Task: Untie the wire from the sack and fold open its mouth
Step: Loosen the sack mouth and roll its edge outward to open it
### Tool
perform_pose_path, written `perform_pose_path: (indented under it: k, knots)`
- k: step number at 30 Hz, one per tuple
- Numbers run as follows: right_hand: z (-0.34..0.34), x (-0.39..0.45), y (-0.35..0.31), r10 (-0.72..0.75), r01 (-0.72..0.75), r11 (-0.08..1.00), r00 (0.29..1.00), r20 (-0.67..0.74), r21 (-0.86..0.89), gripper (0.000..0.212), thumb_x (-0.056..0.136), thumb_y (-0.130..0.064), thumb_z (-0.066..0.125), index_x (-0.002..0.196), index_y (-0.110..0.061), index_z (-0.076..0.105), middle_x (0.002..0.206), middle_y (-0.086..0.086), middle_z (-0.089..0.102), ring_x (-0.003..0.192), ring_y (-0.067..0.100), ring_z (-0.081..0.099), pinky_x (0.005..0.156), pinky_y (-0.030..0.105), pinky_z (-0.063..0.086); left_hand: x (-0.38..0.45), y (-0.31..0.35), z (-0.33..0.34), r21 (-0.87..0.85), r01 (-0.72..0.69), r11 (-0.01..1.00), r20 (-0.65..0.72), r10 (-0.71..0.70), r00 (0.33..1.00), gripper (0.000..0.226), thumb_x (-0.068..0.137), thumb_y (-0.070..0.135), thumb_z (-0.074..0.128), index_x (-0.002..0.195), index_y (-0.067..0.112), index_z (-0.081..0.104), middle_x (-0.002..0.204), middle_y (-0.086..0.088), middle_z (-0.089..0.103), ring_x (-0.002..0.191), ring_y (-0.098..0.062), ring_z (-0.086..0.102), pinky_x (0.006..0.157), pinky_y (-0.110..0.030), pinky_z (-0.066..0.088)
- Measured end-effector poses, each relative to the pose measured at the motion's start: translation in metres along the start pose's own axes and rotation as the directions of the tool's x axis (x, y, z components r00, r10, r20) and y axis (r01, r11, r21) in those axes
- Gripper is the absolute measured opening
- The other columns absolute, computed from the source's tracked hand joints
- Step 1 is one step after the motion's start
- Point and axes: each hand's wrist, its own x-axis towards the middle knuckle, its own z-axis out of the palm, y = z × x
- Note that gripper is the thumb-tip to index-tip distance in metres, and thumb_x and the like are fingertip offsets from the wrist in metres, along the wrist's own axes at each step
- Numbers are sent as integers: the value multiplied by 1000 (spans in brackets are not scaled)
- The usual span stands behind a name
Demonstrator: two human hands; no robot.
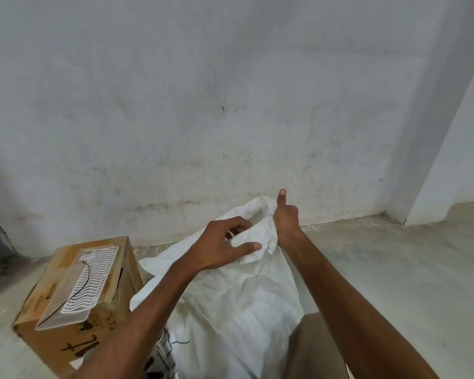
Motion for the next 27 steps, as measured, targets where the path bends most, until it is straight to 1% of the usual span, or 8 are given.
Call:
perform_pose_path:
  k: [2,4,10,13,15,19,23,27]
  knots:
    - [-1,-6,1,39,-38,999,999,-29,31,74,98,-67,35,119,0,58,105,15,65,102,34,66,90,41,52,-5,6,-3,21,-23,1000,3,23,1000,38,77,46,85,108,29,73,100,18,74,93,-7,70,79,-21,54]
    - [-6,-17,2,55,-54,995,998,-17,83,68,99,-63,38,114,1,58,103,17,66,100,33,66,88,39,52,-6,6,-2,98,-74,992,-7,75,997,31,79,37,84,106,26,74,96,16,74,88,-5,69,74,-17,51]
    - [-23,-32,8,-21,-22,955,990,139,296,35,94,-22,69,118,2,59,112,22,70,94,30,70,85,39,58,0,8,-7,310,-51,949,-155,103,982,26,80,29,64,101,18,75,85,6,73,74,-12,67,70,-39,55]
    - [-42,-44,8,-283,206,940,915,289,271,69,84,13,61,138,-23,36,88,11,65,77,16,64,75,26,55,-4,12,-13,299,-3,954,-189,62,980,32,77,33,59,99,18,76,80,7,73,69,-10,66,67,-37,56]
    - [-55,-56,4,-447,486,874,782,433,25,79,77,9,66,135,-41,44,100,5,65,87,12,68,79,25,56,-8,16,-16,316,18,949,-169,37,985,26,76,27,62,96,17,76,76,6,72,66,-10,65,65,-38,55]
    - [-66,-70,-2,-439,759,574,602,667,-308,70,76,-12,83,128,-52,58,117,2,44,86,19,68,76,20,57,-22,26,-22,398,11,917,-120,40,992,26,78,26,68,99,16,79,85,2,76,73,-12,69,69,-36,57]
    - [-53,-60,5,-448,778,-43,546,708,-627,57,76,-50,80,129,-49,59,123,4,31,96,22,47,83,31,51,-33,31,-27,465,0,885,-90,47,995,26,81,17,72,106,15,79,98,0,78,84,-15,71,76,-31,57]
    - [-31,-74,3,-625,718,-359,290,724,-597,17,64,-30,82,75,-25,71,107,2,53,80,24,50,61,32,41,-40,28,-25,535,-32,844,-95,97,991,19,81,11,73,99,11,79,92,-5,76,80,-25,70,70,-36,56]
